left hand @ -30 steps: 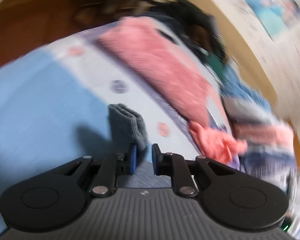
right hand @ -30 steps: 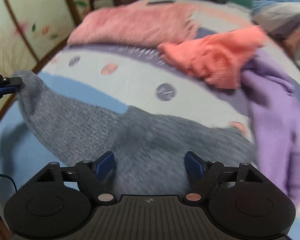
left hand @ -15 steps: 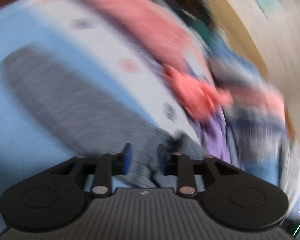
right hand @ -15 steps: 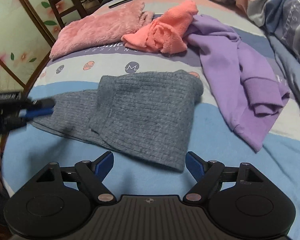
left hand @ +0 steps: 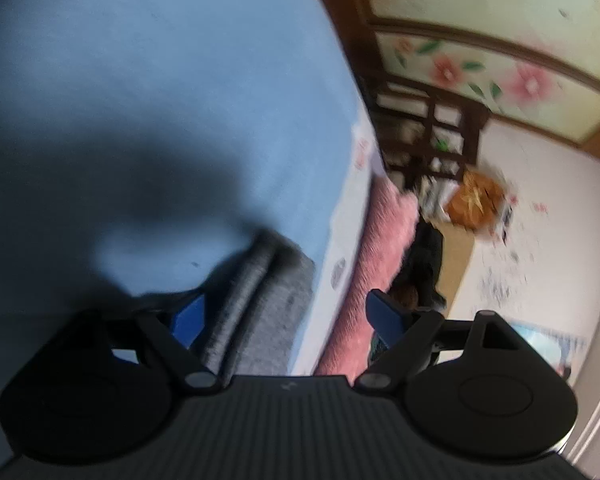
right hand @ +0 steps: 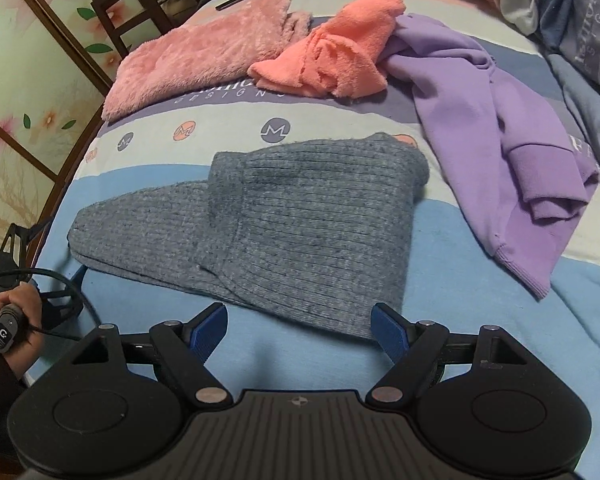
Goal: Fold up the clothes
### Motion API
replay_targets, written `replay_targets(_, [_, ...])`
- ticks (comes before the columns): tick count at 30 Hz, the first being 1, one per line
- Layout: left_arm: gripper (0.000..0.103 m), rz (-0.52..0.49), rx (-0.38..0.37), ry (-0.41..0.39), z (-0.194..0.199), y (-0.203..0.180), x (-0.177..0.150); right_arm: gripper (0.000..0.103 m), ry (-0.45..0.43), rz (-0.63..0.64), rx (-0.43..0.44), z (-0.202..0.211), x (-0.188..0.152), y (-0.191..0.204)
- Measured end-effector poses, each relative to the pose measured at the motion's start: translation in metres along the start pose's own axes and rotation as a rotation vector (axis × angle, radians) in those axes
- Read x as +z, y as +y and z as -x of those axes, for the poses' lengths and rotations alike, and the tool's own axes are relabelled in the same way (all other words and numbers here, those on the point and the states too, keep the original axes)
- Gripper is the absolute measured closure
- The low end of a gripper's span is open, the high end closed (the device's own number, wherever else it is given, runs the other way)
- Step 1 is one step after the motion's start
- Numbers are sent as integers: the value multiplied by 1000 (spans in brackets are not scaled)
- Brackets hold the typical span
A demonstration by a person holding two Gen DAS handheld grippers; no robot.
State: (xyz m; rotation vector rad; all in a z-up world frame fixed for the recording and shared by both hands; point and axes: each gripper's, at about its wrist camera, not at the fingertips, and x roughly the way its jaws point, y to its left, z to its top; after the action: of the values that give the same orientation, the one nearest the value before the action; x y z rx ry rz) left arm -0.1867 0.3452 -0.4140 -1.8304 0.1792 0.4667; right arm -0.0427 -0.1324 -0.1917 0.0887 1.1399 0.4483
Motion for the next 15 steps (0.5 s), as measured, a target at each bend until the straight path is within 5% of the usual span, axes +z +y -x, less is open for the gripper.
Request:
replay_targets(3, [49,-34,-11,41,-10,-1,-4,24,9,0,9,-3,2,4])
replay_targets(5, [80,-58,5,42,-16,-1,-6,24,12,7,11,-4,2,7])
replay_targets(10, [88,-202,99,9,-20,-25,-25,24,13,13,14,-4,1,11])
replay_targets(15, [89,-609,95,121,-17,-103,-75,24,5,-43,9,0,-3,2])
